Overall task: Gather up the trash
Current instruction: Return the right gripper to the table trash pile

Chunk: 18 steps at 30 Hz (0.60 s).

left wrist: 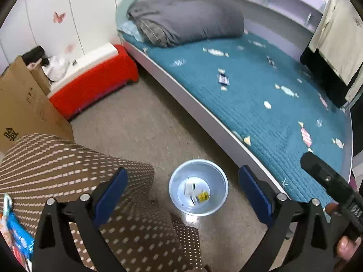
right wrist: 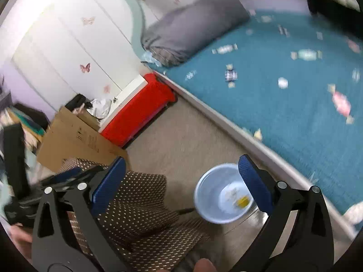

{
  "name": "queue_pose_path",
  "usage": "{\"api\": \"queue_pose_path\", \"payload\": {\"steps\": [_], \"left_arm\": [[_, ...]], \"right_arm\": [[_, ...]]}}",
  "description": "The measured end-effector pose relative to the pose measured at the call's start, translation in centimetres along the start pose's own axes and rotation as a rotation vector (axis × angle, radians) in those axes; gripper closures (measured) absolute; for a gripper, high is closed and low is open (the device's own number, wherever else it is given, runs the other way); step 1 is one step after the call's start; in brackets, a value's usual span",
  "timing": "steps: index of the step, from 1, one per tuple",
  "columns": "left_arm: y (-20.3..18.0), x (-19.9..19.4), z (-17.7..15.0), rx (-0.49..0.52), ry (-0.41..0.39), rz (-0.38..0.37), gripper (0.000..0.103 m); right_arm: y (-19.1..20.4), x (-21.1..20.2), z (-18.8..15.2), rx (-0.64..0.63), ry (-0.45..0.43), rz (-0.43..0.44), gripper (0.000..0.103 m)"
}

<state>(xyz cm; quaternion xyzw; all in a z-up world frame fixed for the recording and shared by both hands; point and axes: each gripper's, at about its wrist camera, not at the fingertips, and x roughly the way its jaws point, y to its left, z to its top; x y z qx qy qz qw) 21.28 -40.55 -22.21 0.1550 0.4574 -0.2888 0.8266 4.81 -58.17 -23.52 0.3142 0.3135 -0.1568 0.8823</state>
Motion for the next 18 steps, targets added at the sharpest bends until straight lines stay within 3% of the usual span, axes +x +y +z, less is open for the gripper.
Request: {"api": "queue_pose_path", "payload": {"steps": [2, 18], "left_arm": [[0.4, -1.8, -0.3, -0.002, -0.035, 0.007, 0.007], [6.1, -14.2, -5.5, -0.051, -0.240, 0.080, 0.007]], "right_arm": [[1.8, -0.6, 0.0, -0.064, 0.009, -0.033, 0.006], [12.1, -7.1, -1.2, -0.189, -0.043, 0.041, 0.006]]}}
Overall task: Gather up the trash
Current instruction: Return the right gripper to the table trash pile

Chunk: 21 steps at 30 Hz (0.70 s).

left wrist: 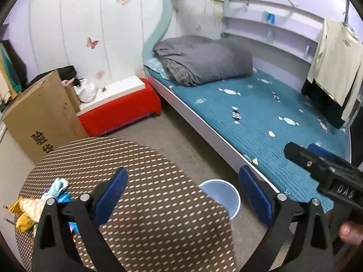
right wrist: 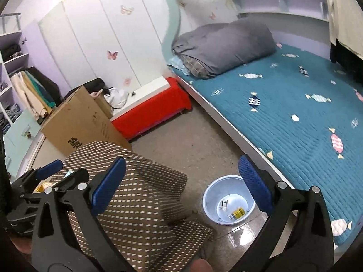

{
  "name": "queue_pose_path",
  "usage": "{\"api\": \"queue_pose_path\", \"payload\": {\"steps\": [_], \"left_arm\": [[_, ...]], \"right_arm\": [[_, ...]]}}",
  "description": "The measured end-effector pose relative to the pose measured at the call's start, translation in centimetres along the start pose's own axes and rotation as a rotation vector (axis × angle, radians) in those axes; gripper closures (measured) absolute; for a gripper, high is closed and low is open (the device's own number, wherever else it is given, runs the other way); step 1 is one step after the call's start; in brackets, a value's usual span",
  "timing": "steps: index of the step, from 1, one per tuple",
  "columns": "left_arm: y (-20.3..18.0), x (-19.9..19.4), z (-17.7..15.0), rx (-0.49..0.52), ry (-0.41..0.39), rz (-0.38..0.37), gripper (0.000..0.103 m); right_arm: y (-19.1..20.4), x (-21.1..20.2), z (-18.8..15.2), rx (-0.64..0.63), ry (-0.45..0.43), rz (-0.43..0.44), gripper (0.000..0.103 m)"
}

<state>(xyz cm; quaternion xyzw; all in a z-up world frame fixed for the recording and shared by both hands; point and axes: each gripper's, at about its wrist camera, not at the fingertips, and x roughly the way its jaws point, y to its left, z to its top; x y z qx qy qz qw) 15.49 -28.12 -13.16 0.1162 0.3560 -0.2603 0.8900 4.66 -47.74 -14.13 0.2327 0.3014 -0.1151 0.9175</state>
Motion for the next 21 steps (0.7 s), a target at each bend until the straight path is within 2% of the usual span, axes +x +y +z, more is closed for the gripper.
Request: {"api": "queue_pose_path", "payload": {"steps": [13, 21], "left_arm": [[8.5, -6.1, -5.0, -0.084, -0.059, 0.066, 0.007], [14.8, -8.2, -9.6, -0.130, -0.064, 0.121, 0.007]], "right_arm": [[8.4, -2.8, -1.1, -0.144, -0.021, 0.091, 0.006], [14.0, -1.0, -3.5, -0.253, 0.054, 0.172, 0.006]]}}
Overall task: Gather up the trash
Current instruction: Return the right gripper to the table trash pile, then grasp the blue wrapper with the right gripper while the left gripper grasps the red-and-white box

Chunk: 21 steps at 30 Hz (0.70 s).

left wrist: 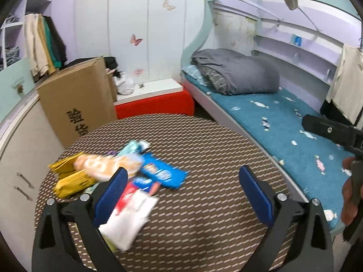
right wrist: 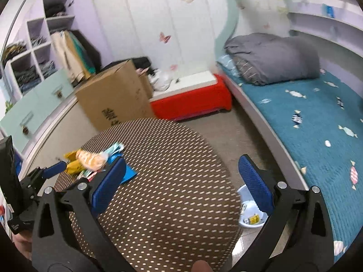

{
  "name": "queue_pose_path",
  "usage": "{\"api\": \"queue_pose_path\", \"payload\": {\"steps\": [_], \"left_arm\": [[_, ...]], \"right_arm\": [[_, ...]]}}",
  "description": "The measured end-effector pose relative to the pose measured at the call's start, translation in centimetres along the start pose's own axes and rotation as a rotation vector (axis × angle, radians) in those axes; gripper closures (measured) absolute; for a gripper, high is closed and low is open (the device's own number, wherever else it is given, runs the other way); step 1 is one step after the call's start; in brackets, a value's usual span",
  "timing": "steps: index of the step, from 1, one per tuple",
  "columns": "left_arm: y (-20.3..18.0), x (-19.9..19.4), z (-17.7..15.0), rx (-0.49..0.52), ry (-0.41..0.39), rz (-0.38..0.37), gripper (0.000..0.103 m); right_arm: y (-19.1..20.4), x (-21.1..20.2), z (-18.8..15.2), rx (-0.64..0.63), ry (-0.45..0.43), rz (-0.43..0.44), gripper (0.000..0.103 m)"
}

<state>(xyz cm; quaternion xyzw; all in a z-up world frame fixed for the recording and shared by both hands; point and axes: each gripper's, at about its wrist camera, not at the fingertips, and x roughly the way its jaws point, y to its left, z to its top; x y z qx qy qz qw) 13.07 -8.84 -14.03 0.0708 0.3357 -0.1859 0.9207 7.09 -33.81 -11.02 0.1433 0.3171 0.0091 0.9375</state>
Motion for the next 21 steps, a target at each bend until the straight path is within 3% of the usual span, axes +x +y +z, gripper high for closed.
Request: {"api": "queue_pose_path", "payload": {"steps": [4, 8, 11, 15, 18, 20, 21], "left_arm": [[3.7, 0.7, -1.9, -0.010, 0.035, 0.027, 0.007], [6.8, 1.8, -3.9, 0.041, 0.079, 0.022, 0.007], [7.5, 2.8, -5.0, 0.095, 0.135, -0.032, 0.007], [8.0, 4.7, -6.1, 0.161, 0.196, -0.011, 0.007], [8.3, 6.0, -6.5, 0.171, 0.236, -0.046, 0.008], [8.3, 6.6, -6.8, 0.182, 0.270, -0.080, 0.032], [8.1, 6.8, -6.9, 0.185, 0.280, -0.086, 0.033]], "right_arm": [[1.5, 2.0, -1.2, -0.027, 0.057, 0.030, 0.006], [2.3, 3.3, -2.1, -0.035, 0.102, 0.051, 0.006], [3.0, 4.0, -2.8, -0.038, 0.130, 0.064, 0.006], [3.8, 4.7, -3.3, -0.044, 0.151, 0.076, 0.006], [3.9, 5.2, -3.6, -0.052, 0.168, 0.078, 0.006], [4.1, 5.7, -3.7, -0.067, 0.183, 0.080, 0.006], [4.2, 6.0, -3.8, -0.077, 0.190, 0.086, 0.006]]}}
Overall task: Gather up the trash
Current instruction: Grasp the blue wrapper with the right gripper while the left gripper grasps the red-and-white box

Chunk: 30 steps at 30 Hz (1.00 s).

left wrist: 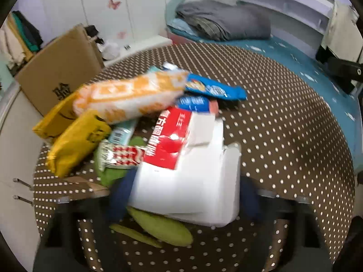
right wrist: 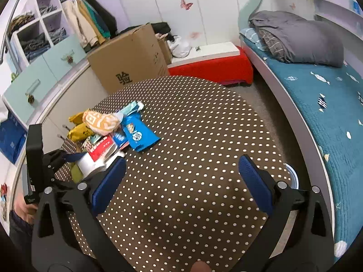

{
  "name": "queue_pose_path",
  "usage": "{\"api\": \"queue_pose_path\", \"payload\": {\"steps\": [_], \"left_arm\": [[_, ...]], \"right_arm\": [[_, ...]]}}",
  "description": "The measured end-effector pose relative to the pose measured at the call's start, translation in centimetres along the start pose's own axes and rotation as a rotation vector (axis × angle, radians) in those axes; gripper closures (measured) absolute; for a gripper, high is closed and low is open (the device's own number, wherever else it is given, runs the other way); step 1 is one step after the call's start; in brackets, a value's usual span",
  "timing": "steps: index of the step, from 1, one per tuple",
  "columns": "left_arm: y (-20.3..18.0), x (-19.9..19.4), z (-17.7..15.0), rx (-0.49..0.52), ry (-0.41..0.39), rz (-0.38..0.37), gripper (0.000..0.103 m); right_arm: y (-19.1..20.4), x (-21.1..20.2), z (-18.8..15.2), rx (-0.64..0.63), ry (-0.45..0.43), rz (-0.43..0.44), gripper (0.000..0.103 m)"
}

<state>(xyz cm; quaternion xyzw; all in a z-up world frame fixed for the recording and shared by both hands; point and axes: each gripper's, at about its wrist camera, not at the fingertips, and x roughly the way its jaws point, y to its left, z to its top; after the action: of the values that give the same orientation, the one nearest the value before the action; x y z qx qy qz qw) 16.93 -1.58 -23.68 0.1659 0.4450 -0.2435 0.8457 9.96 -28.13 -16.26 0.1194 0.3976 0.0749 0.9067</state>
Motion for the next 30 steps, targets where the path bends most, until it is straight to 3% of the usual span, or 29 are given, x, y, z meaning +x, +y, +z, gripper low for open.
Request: {"api": "queue_pose_path", "payload": {"steps": [5, 13, 17, 20, 21, 23, 24, 30], "left_arm": [[-1.4, -1.1, -0.6, 0.019, -0.012, -0.039, 0.033], [-2.9, -2.0, -2.1, 0.004, -0.022, 0.012, 0.032], [-3.0, -1.5, -1.3, -0.010, -0.030, 0.012, 0.032], [-3.2, -1.3, -0.9, -0.013, -0.033, -0.015, 0.034], [-3.3, -1.2, -0.8, -0.013, -0.033, -0.020, 0.034], [-3.6, -1.2, -0.8, -0.016, -0.034, -0.029, 0.034], [-3.8, -1.2, -0.8, -0.019, -0.034, -0.030, 0.034], [-4.4, -1.2, -0.9, -0.008, -0.036, -0.038, 0.035]], "right_arm": [[1.7, 3.2, 0.3, -0.106, 0.070, 0.026, 0.006], [3.8, 10.7, 3.6, -0.238, 0.156, 0.095, 0.007], [5.5, 13.7, 4.8, -0.281, 0.201, 0.142, 0.021], [6.7, 15.3, 4.8, -0.326, 0.227, 0.161, 0.044], [6.9, 15.4, 4.8, -0.323, 0.225, 0.177, 0.058], [7.3, 15.3, 4.5, -0.346, 0.231, 0.153, 0.062], [7.4, 15.0, 4.1, -0.368, 0.231, 0.132, 0.081], [4.2, 12.1, 2.7, -0.276, 0.213, 0.111, 0.087]]}}
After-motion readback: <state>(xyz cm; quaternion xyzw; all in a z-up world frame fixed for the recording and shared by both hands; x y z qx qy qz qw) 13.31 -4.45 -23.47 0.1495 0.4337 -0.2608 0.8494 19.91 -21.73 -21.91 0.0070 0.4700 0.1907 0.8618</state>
